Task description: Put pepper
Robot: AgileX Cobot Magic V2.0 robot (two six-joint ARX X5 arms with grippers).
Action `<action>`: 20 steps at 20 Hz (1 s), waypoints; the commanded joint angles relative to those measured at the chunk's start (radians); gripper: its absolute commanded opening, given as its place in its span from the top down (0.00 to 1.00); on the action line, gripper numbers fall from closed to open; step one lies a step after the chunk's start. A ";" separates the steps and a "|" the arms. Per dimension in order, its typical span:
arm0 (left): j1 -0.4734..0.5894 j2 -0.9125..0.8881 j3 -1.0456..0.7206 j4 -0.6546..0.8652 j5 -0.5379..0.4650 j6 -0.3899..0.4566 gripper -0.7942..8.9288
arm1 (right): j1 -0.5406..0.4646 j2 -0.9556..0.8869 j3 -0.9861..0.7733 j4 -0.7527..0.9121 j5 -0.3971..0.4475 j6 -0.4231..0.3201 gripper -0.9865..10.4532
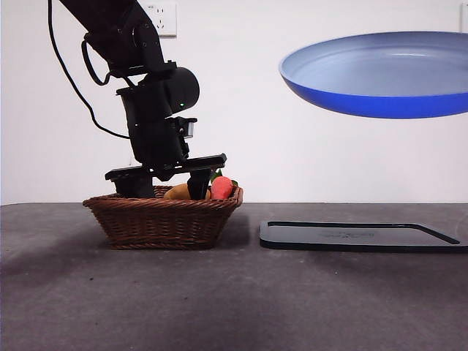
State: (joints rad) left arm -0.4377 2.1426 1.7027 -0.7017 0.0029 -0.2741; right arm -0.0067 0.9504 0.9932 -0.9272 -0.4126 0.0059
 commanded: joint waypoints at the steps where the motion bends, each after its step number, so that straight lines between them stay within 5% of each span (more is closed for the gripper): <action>1: -0.009 0.019 0.021 0.002 -0.003 -0.008 0.63 | 0.001 0.003 0.014 0.011 -0.009 -0.007 0.91; 5: -0.015 0.019 0.021 -0.003 0.005 -0.019 0.78 | 0.001 0.005 0.014 0.014 -0.008 -0.007 0.91; 12: -0.008 -0.023 0.021 -0.063 0.002 -0.021 0.78 | 0.001 0.005 0.014 0.019 -0.008 -0.006 0.91; 20: -0.034 -0.264 0.021 -0.091 0.071 -0.010 0.78 | 0.002 0.132 0.014 0.064 -0.008 0.035 0.91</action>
State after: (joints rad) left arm -0.4572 1.8660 1.7027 -0.7937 0.0654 -0.2890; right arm -0.0067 1.0702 0.9932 -0.8768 -0.4126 0.0196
